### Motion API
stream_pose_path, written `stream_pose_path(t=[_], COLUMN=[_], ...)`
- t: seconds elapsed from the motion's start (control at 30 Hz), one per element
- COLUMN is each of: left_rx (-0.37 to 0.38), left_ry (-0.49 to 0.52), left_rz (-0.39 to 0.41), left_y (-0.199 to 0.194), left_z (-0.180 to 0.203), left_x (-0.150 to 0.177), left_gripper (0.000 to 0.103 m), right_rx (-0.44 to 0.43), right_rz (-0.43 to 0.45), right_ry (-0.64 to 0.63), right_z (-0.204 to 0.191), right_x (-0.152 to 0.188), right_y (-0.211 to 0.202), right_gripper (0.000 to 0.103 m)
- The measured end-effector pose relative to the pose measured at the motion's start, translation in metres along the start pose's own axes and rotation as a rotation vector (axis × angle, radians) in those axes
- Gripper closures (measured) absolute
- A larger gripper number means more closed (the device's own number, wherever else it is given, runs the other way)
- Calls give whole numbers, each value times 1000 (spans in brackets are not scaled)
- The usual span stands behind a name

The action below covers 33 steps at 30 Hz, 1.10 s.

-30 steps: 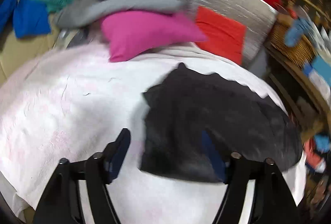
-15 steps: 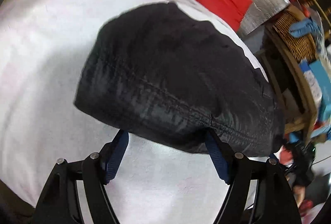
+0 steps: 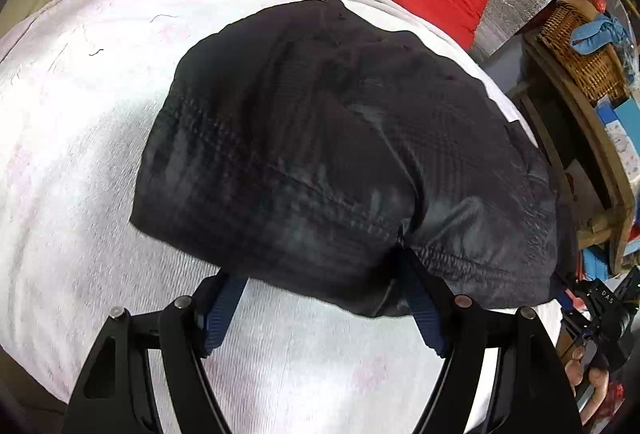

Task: Fold large clothes
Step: 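Press the folded bundle flat onto the blanket with both tools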

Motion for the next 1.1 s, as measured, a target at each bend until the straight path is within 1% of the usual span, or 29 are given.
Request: stream_pose_path(t=[0.03,0.07,0.1,0.17,0.27,0.3,0.33,0.4,0.47,0.57,0.63,0.67,0.7,0.73,0.77,0.8,0.87,0.9,1.0,1.1], left_rx=[3,0,-1,-10,-88,-127,-149,-187,-237,-276,-287,-291,-293,-293,-291,-290,-290,-291,-296,-298], left_ry=[-2,-3,0,11,84,123,148,195,222,225,225,227,229,231,232,233,234,235,243,248], left_rz=[0,3,11,36,113,135,146,169,185,192,202,204,207,210,213,216,221,220,215,216], left_y=[-3,-6,-11,-21,-34,-35,-33,-29,-25,-17,-17,-15,-14,-13,-18,-20,-23,-24,-21,-20], left_z=[0,-1,0,4,15,19,26,39,46,48,51,52,53,55,49,47,47,47,47,47], left_x=[1,2,3,6,7,10,10,13,14,11,10,11,11,10,15,15,17,19,19,17], left_gripper=[26,26,26,26,26,26,26,26,26,26,26,26,26,26,26,26,26,26,26,26], right_rx=[-15,-39,-72,-127,-215,-234,-247,-252,-239,-229,-220,-220,-214,-203,-193,-184,-157,-134,-87,-106], right_rz=[-15,-36,-52,-79,-133,-159,-184,-214,-218,-206,-188,-172,-151,-130,-111,-96,-70,-75,-130,-153], right_ry=[11,27,47,88,138,147,152,145,134,135,132,120,93,59,26,-5,-78,-103,-91,-80], right_z=[2,2,2,-2,-9,-14,-19,-28,-37,-46,-47,-50,-55,-60,-63,-67,-73,-72,-62,-61], right_x=[3,5,7,14,31,38,45,56,63,68,67,65,63,62,60,57,56,57,61,58], right_y=[0,0,-1,-2,3,7,13,23,33,49,56,55,53,50,47,43,38,40,52,50], right_gripper=[58,45,39,39,38,38,38,38,38,38,40,48,53,57,63,64,65,65,65,65])
Point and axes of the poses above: each gripper's, at about its wrist camera, not at the fingertips, and y roughly the way its jaws point, z to its right, x to its underside, the point moved 6 cm from there along y, roughly the way its jaws point, and after that the axes turned 6 degrees about -x, right-handed, at the moved point
